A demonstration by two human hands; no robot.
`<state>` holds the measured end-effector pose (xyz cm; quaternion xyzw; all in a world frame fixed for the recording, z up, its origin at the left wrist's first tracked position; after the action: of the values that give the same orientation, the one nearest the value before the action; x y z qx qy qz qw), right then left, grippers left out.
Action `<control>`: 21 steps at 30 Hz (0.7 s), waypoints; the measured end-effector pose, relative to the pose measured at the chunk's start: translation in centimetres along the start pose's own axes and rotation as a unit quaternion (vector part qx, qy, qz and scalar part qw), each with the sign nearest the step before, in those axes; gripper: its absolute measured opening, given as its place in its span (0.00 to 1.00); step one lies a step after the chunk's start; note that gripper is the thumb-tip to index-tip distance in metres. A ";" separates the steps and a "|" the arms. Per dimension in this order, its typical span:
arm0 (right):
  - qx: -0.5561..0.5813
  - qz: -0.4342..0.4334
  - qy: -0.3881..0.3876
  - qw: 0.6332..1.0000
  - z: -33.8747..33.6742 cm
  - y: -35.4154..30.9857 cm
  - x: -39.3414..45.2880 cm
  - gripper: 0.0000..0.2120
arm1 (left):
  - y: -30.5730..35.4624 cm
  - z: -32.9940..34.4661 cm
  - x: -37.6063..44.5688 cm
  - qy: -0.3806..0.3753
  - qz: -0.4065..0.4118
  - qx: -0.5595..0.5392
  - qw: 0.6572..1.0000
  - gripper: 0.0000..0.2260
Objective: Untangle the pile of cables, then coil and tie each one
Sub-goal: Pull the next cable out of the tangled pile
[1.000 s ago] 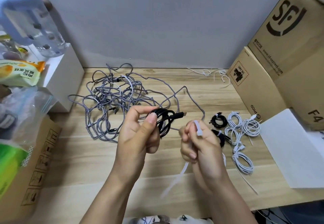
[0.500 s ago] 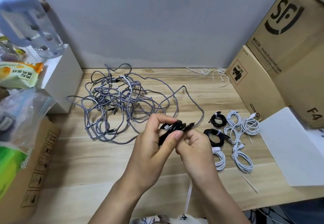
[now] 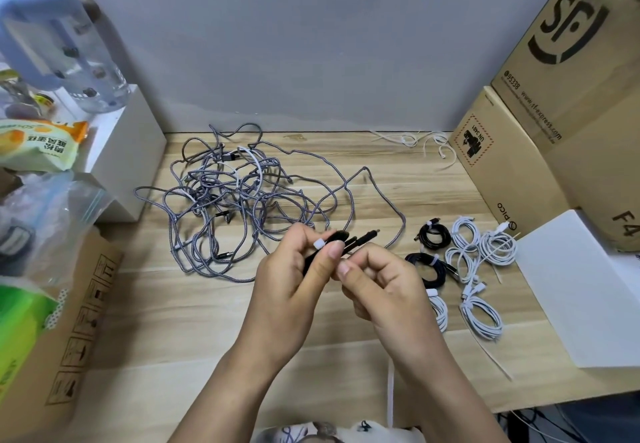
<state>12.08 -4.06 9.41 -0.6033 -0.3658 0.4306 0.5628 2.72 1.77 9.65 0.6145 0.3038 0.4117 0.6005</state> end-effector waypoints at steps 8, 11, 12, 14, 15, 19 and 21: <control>0.093 0.069 -0.022 0.993 0.5 1.4 0.1 0.11 | -1.2 0.0 0.4 0.001 -0.037 0.136 0.990 0.14; 0.091 0.080 -0.031 0.992 0.4 1.5 -0.1 0.09 | -1.5 0.0 0.5 -0.010 -0.056 0.149 0.987 0.15; 0.088 0.088 -0.033 0.992 0.4 1.6 -0.2 0.09 | -1.5 -0.1 0.5 -0.009 -0.056 0.157 0.986 0.15; 0.096 0.097 -0.031 0.990 0.6 1.6 -0.3 0.05 | -1.3 -0.5 0.6 0.002 -0.043 0.177 0.983 0.17; 0.113 0.101 -0.028 0.988 0.6 1.6 -0.3 0.04 | -1.2 -0.7 0.6 0.007 -0.035 0.187 0.982 0.17; 0.204 0.109 -0.071 0.970 0.9 0.9 -0.3 0.07 | -1.7 -1.1 0.6 0.008 -0.051 0.189 0.981 0.16; 0.233 0.107 -0.109 0.960 1.3 0.6 -0.4 0.05 | -2.2 -1.2 0.7 0.002 -0.060 0.184 0.981 0.19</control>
<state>10.72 -4.03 8.90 -0.4403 -0.2477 0.6252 0.5949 2.25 3.14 7.53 0.6945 0.4120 0.3126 0.5002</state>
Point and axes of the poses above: each hand's wrist, its own x-axis towards the middle knuckle, its own z-axis out of the palm, y = z × x, the point moved 7 cm from there along x, towards the middle knuckle, and after that the axes turned 4 degrees about -x, right-handed, at the moved point
